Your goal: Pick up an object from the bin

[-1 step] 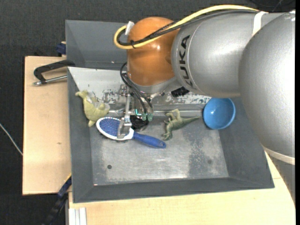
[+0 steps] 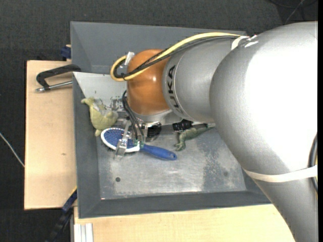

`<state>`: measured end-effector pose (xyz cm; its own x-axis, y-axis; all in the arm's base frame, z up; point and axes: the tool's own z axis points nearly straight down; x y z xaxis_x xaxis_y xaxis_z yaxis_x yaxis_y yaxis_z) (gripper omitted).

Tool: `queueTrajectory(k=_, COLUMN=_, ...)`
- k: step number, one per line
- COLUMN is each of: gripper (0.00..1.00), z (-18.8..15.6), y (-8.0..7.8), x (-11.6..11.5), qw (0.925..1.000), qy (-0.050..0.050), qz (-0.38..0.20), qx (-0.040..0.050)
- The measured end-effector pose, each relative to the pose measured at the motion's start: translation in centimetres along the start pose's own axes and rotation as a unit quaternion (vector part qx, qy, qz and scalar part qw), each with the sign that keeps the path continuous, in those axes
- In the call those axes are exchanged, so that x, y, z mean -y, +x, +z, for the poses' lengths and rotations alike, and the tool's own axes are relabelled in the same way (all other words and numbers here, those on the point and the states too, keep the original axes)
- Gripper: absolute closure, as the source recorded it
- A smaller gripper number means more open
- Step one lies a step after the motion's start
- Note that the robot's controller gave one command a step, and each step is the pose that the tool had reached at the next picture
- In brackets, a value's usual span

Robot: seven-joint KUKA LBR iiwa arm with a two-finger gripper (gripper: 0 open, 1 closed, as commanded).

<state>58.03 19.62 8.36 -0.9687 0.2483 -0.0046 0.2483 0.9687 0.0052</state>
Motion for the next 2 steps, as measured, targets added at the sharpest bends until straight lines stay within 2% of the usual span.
queueTrajectory(k=1, gripper=0.00, z=-1.8, y=-0.3, x=0.3, qw=0.9914, qy=0.000, qz=0.131, qx=-0.0002)
queueTrajectory(k=2, gripper=0.00, z=-3.5, y=0.6, x=2.7, qw=0.9692, qy=0.003, qz=0.246, qx=-0.0025)
